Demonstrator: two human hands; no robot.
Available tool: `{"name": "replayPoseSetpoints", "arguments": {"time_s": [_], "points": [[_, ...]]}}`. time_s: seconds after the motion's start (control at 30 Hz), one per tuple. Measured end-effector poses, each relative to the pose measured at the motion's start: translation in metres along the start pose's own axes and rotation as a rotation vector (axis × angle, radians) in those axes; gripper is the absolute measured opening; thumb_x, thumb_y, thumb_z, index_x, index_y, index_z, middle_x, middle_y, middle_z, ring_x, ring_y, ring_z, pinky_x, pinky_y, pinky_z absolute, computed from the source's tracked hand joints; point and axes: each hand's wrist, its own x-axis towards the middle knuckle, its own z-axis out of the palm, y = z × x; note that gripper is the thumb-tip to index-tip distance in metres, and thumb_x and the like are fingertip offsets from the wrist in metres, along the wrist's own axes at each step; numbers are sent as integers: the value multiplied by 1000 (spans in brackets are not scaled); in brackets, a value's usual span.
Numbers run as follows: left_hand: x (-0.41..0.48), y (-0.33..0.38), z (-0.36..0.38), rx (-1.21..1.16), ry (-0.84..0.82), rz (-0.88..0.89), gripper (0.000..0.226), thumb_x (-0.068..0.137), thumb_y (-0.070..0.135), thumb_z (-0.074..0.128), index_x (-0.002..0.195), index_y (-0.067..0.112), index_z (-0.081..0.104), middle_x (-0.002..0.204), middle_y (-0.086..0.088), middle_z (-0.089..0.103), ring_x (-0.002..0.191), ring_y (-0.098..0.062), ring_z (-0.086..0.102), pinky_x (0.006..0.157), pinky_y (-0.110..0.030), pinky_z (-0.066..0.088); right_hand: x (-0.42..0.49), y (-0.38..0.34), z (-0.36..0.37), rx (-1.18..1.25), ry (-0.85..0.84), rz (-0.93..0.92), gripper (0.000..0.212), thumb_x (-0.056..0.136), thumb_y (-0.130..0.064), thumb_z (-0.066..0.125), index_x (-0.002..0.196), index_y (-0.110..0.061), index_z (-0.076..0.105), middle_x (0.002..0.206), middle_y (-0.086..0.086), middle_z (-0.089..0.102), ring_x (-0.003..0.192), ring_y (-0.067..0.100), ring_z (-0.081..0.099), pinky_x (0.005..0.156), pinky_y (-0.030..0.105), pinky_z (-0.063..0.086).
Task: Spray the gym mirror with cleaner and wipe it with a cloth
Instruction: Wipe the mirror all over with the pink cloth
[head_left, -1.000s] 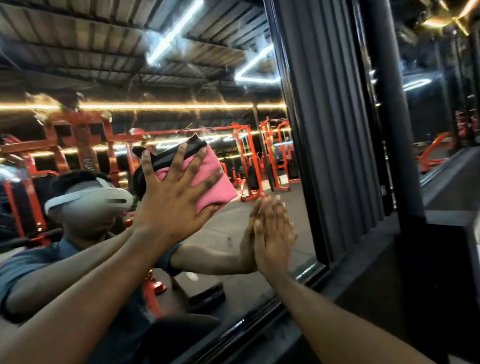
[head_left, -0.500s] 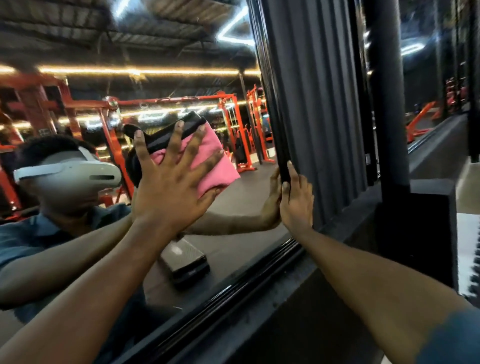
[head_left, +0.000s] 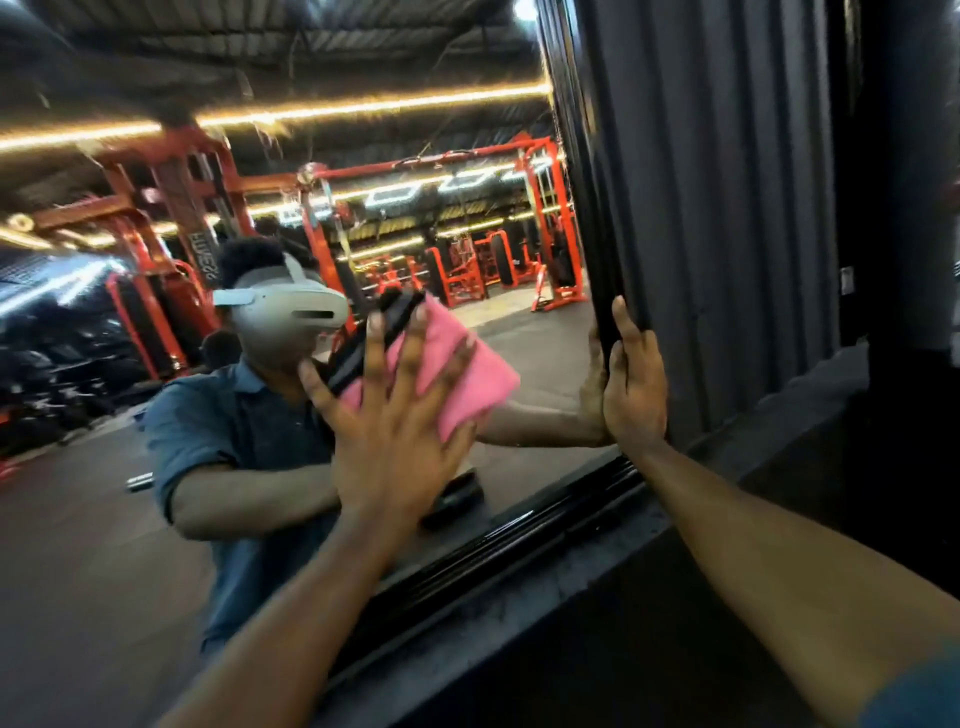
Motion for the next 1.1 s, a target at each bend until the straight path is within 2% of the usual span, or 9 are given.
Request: {"name": "replayPoseSetpoints", "arguments": {"time_s": [0.13,0.27,0.37,0.5,0.63,0.73,0.8,0.93,1.1], "points": [[34,-23,-22,-4,3,-229,82,97,83,26,164,45,0,175,-7,-4,159,-42,-2,109,-85,-3,0,1,0,-25,0,-32,52,110,-15,38,158,-34,40,104,9,48,87,26,54,80,43,51],[-62,21,-6,-103,-121,-551,85,99,78,35,165,41,-2,174,-13,-10,157,-49,-8,106,-90,1,1,1,-4,-46,11,-22,53,109,-17,38,159,-35,39,107,14,49,92,28,54,85,38,48],[-111,47,12,-186,-192,-656,89,97,73,46,166,38,1,173,-16,-11,155,-53,-8,100,-94,7,4,0,-7,-61,21,-35,51,110,-22,37,158,-41,37,109,14,51,98,31,56,91,44,51],[-91,30,4,-267,-128,-789,95,95,73,49,163,44,-11,172,-16,-15,154,-54,-11,99,-94,4,1,-16,-5,-147,66,35,52,109,-27,36,157,-48,36,107,13,52,94,33,54,91,54,50],[-110,26,-6,-291,-129,-890,95,96,71,49,164,41,-10,172,-18,-11,155,-53,-8,100,-93,6,-16,-62,6,-287,136,304,62,104,-18,47,156,-50,36,155,8,42,139,30,41,109,59,35],[-146,35,-6,-345,-185,-998,99,96,67,54,163,40,-13,172,-20,-11,155,-53,-6,98,-94,10,-43,-95,18,-240,103,99,51,106,-24,49,155,-34,45,168,9,30,151,30,31,113,52,32],[-158,31,-5,-371,-203,-1065,98,95,71,49,161,43,-17,172,-15,-18,156,-49,-11,99,-94,9,-60,-107,31,-226,-26,-40,51,109,-34,43,159,-32,37,171,7,24,157,27,23,118,51,27],[-147,15,-4,-436,-138,-1300,95,97,76,39,161,39,-20,170,-19,-20,156,-50,-14,101,-92,7,-68,-112,48,-262,-130,-49,57,108,-50,23,164,-39,16,175,-1,6,161,21,2,125,57,13],[-131,32,3,-451,-170,-1378,95,99,75,34,163,27,-16,169,-26,-17,154,-55,-12,101,-90,7,-73,-103,50,-297,-85,-97,60,107,-47,27,165,-34,17,175,2,9,161,22,4,124,57,11]]}}
